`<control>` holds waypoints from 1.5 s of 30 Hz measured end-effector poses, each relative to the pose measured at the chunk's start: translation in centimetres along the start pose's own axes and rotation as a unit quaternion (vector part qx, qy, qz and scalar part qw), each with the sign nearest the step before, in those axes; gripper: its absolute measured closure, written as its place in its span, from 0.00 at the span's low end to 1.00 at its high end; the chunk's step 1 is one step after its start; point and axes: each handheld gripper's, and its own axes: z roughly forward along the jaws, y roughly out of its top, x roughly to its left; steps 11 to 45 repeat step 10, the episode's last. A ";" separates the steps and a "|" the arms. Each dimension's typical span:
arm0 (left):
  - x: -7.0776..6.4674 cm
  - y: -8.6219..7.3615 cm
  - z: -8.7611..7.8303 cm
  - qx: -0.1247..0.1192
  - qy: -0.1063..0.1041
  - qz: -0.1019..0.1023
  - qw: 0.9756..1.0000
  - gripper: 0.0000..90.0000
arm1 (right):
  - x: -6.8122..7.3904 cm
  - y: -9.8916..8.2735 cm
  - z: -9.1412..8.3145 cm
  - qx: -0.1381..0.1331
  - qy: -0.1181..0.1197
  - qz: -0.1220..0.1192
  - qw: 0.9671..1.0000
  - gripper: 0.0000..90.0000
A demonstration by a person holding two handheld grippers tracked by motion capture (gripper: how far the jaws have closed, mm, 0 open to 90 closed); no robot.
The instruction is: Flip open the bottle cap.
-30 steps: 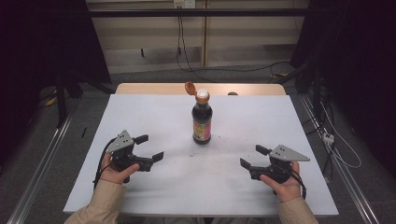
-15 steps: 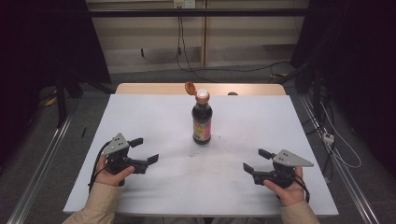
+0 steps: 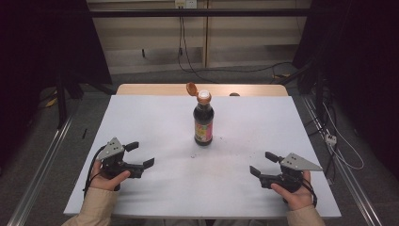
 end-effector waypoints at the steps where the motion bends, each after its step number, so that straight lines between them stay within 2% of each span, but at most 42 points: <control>1: 0.0 -0.1 -0.1 0.000 0.002 -0.001 1.000 0.07 | -0.1 0.0 -0.1 -0.001 0.000 0.001 1.000 0.19; 10: 0.3 -0.5 0.0 0.011 0.003 0.002 1.000 0.07 | -0.3 -0.2 -0.1 0.003 -0.003 0.001 1.000 0.19; 45: 0.3 -0.5 0.0 0.011 0.003 0.002 1.000 0.07 | -0.3 -0.2 -0.1 0.003 -0.003 0.001 1.000 0.19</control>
